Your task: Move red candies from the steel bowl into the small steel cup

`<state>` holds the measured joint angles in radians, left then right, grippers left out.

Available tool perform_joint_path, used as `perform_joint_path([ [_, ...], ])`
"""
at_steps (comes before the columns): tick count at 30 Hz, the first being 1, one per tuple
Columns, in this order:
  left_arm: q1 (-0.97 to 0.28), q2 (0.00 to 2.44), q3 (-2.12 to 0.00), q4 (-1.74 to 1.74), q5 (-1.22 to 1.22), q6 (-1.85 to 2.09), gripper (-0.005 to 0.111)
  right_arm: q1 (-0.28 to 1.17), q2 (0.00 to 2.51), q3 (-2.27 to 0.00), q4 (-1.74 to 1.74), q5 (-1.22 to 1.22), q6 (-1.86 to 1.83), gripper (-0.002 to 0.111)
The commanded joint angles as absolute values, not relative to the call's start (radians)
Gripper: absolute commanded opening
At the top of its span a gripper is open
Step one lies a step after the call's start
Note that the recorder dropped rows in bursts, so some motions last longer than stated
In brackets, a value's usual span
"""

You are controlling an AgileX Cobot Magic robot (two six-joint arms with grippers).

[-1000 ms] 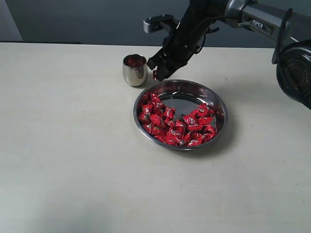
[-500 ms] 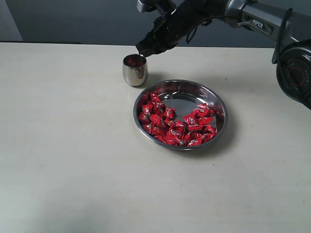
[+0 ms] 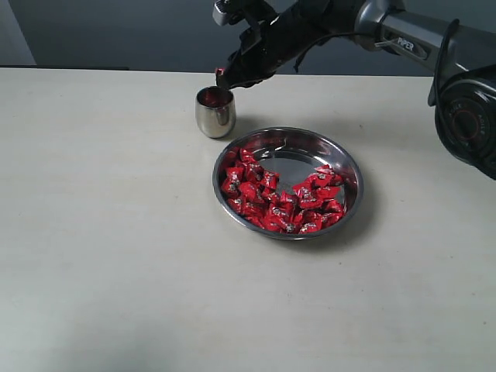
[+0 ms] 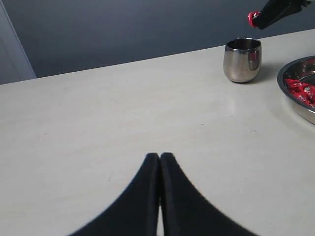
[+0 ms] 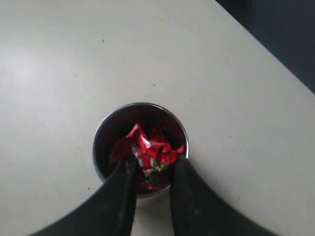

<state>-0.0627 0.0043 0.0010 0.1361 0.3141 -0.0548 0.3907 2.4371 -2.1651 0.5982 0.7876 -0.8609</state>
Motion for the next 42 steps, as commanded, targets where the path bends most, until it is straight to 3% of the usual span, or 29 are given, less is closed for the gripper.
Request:
perform_joint_path([
  [1, -0.073, 0.0, 0.0, 0.136, 0.309, -0.06, 0.0, 0.391, 2.436, -2.169, 0.636, 0.778, -0.931, -0.001],
  [10, -0.073, 0.0, 0.0, 0.136, 0.309, -0.06, 0.0, 0.397, 2.436, -2.169, 0.638, 0.751, -0.949, 0.0],
  [15, -0.073, 0.0, 0.0, 0.136, 0.309, -0.06, 0.0, 0.413, 2.436, -2.169, 0.652, 0.757, -0.949, 0.021],
  [37, -0.073, 0.0, 0.0, 0.136, 0.309, -0.06, 0.0, 0.42, 2.436, -2.169, 0.656, 0.783, -0.976, 0.022],
  [42, -0.073, 0.0, 0.0, 0.136, 0.309, -0.06, 0.0, 0.42, 2.436, -2.169, 0.613, 0.79, -0.974, 0.033],
])
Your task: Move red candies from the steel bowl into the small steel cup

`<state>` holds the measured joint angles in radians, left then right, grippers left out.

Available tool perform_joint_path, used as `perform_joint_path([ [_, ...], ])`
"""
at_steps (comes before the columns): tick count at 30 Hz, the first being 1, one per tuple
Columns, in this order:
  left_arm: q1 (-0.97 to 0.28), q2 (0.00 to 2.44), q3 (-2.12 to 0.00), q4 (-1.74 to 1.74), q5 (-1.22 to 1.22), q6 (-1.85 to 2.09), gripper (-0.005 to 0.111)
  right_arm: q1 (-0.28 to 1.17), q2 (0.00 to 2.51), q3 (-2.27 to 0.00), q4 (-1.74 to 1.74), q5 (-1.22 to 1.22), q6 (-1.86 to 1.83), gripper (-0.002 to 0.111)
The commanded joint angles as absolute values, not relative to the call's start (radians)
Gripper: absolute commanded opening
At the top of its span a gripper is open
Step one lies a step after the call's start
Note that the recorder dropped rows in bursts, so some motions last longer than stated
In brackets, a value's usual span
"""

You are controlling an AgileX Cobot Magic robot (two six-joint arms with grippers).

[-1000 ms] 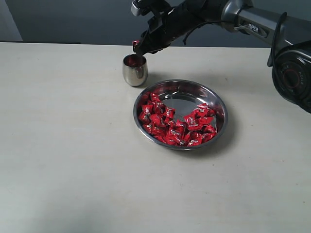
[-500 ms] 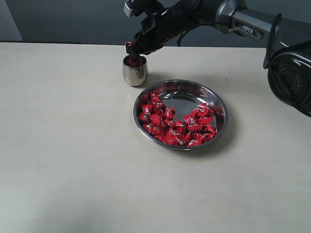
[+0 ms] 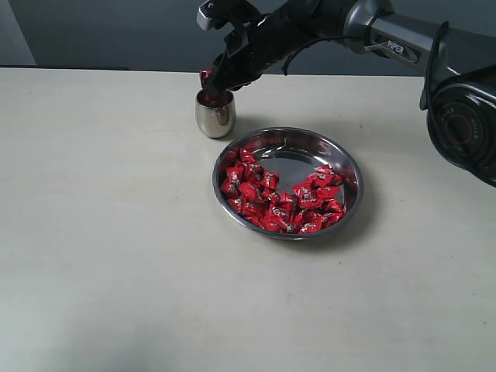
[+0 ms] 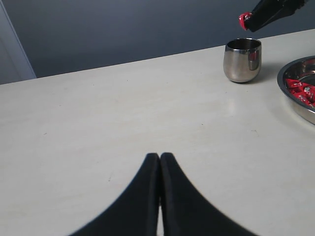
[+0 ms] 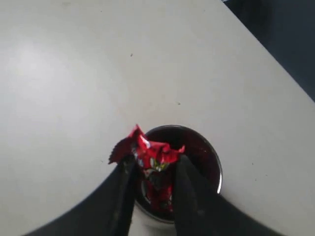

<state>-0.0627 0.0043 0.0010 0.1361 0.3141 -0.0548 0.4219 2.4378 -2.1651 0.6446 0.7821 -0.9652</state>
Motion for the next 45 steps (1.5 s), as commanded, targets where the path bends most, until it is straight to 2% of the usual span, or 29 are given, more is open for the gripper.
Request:
perform_joint_path([
  [1, -0.073, 0.0, 0.0, 0.136, 0.309, -0.06, 0.0, 0.42, 2.436, -2.169, 0.608, 0.792, -0.974, 0.034],
  [4, -0.073, 0.0, 0.0, 0.136, 0.309, -0.06, 0.0, 0.42, 2.436, -2.169, 0.612, 0.79, -0.974, 0.035],
  [14, -0.073, 0.0, 0.0, 0.136, 0.309, -0.06, 0.0, 0.42, 2.436, -2.169, 0.607, 0.763, -0.972, 0.025],
  [34, -0.073, 0.0, 0.0, 0.136, 0.309, -0.06, 0.0, 0.418, 2.394, -2.169, 0.571, 0.815, -0.963, 0.025],
  [36, -0.073, 0.0, 0.0, 0.136, 0.309, -0.06, 0.0, 0.418, 2.386, -2.169, 0.567, 0.806, -0.963, 0.016],
  [38, -0.073, 0.0, 0.0, 0.136, 0.309, -0.06, 0.0, 0.418, 2.385, -2.169, 0.552, 0.799, -0.963, 0.001],
  [45, -0.073, 0.0, 0.0, 0.136, 0.309, -0.06, 0.0, 0.418, 2.385, -2.169, 0.512, 0.801, -0.944, -0.001],
])
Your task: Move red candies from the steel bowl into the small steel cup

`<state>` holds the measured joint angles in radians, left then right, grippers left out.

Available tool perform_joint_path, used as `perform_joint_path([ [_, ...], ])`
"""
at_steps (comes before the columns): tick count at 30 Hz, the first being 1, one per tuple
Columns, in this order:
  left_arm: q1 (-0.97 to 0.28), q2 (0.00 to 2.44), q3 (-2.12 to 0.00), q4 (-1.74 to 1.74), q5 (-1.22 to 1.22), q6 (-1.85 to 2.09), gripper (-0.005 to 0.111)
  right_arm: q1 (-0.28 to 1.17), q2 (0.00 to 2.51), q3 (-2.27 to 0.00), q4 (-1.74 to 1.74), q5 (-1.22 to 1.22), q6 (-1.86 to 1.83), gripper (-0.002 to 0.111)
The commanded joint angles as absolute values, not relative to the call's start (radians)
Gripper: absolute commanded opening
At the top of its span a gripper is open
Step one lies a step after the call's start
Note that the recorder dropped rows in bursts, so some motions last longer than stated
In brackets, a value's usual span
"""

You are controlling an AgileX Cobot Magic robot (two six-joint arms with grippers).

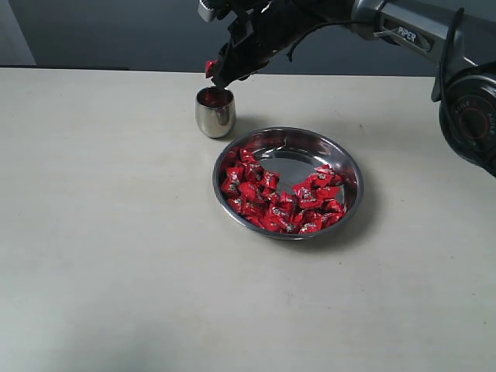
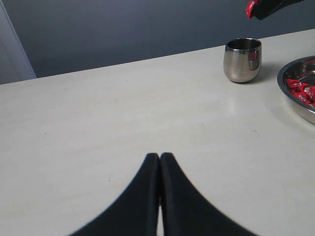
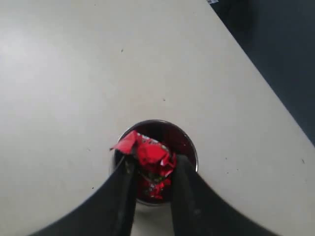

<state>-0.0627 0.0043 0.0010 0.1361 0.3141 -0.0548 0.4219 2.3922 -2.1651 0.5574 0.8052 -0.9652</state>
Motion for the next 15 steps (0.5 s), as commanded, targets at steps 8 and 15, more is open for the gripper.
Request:
perform_joint_path([
  [8, -0.073, 0.0, 0.0, 0.136, 0.309, -0.06, 0.0, 0.387, 2.379, -2.169, 0.419, 0.921, -0.904, -0.001],
  [15, -0.073, 0.0, 0.0, 0.136, 0.309, -0.06, 0.0, 0.29, 2.375, -2.169, 0.71, 0.957, -1.027, -0.001],
])
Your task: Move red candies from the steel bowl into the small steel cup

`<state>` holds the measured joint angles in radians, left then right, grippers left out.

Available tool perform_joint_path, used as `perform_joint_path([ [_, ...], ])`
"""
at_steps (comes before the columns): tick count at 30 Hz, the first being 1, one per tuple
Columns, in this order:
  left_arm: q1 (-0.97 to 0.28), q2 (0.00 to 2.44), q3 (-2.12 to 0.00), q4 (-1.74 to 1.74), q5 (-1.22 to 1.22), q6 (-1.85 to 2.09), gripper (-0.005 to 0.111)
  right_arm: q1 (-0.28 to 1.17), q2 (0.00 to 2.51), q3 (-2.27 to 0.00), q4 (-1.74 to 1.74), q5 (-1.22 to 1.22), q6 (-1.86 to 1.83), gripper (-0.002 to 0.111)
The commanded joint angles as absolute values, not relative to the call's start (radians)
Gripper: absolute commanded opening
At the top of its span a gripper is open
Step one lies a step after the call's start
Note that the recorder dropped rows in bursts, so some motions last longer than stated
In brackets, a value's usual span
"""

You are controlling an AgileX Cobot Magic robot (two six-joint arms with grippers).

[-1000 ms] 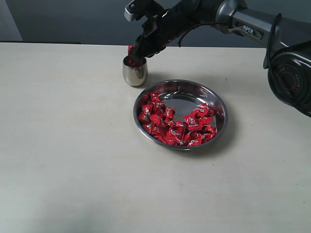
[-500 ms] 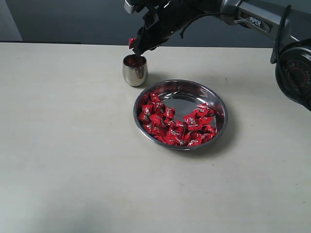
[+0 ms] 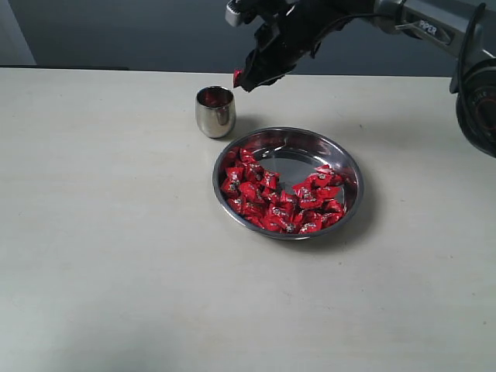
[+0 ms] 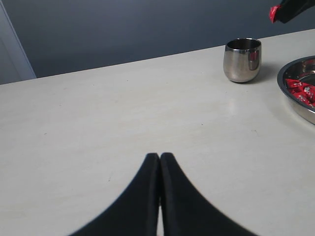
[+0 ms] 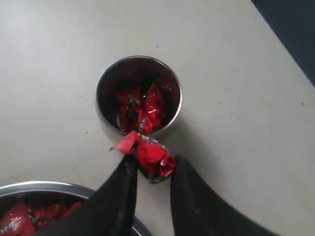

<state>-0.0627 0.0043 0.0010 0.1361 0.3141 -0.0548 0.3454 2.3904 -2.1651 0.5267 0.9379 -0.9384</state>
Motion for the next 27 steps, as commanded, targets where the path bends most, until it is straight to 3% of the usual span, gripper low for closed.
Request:
perform_joint_path([
  [1, -0.073, 0.0, 0.0, 0.136, 0.309, -0.06, 0.0, 0.281, 2.375, -2.169, 0.76, 0.957, -1.055, -0.001],
  [6, -0.073, 0.0, 0.0, 0.136, 0.309, -0.06, 0.0, 0.26, 2.382, -2.169, 0.923, 0.957, -1.22, -0.001],
  [27, -0.073, 0.0, 0.0, 0.136, 0.309, -0.06, 0.0, 0.328, 2.449, -2.169, 0.879, 0.797, -1.353, -0.001],
])
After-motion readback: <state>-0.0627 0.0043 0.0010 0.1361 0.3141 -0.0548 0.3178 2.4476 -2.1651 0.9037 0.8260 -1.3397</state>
